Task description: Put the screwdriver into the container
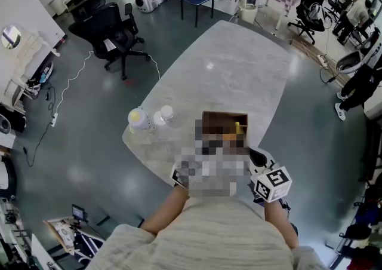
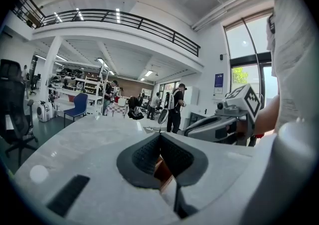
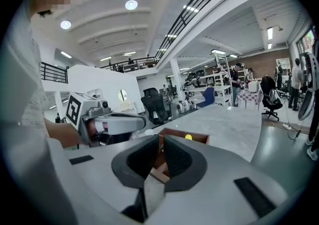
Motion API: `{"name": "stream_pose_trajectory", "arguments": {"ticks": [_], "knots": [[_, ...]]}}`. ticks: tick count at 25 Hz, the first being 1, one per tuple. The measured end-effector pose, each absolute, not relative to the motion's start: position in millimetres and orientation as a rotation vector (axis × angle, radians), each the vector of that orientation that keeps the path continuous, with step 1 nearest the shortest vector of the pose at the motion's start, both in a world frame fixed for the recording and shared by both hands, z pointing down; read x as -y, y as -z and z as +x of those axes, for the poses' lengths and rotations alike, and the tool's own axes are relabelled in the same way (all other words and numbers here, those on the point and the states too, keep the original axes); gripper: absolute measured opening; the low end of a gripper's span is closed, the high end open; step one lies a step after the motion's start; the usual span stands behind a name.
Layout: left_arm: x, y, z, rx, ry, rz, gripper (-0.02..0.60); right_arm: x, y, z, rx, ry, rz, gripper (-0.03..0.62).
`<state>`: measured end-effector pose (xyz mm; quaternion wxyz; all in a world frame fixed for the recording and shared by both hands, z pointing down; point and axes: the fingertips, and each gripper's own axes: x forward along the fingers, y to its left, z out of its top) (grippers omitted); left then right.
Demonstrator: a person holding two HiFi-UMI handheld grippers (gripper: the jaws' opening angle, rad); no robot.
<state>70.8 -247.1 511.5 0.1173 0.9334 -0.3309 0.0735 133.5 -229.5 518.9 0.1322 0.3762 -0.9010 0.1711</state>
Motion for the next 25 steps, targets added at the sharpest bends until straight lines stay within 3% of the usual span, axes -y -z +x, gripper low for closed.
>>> {"name": "stream_pose_trajectory", "arguments": {"ticks": [25], "knots": [[242.2, -509.1, 65.3, 0.985, -0.179, 2.729, 0.015, 226.6, -519.3, 122.5, 2.633, -0.487, 0.971, 0.011]]}}
